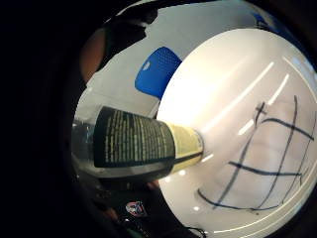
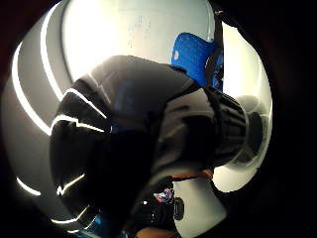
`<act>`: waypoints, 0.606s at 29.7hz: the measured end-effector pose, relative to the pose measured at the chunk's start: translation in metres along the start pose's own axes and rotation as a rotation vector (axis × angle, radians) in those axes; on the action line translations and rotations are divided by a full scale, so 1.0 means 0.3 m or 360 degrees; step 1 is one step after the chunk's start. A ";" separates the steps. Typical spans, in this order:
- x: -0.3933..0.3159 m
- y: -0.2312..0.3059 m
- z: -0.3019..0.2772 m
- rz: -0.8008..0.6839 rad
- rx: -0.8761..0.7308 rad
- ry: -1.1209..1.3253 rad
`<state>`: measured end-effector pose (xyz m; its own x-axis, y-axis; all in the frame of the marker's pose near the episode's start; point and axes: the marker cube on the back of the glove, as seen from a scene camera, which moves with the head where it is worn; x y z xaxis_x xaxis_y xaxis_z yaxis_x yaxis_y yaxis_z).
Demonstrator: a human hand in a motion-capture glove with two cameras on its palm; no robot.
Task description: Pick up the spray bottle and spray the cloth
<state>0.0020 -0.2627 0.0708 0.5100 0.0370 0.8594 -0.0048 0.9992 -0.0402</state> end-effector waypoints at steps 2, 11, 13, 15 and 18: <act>0.011 0.007 -0.003 0.0015 0.0015 0.0005; 0.010 0.122 -0.033 0.0119 0.0051 0.0163; 0.003 0.153 -0.035 0.0149 0.0044 0.0302; -0.003 0.187 -0.034 0.0179 0.0030 0.0455; -0.013 0.243 -0.023 0.0206 0.0002 0.0613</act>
<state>0.0056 -0.1902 0.0611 0.7901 0.1542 0.5932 -0.0913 0.9867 -0.1348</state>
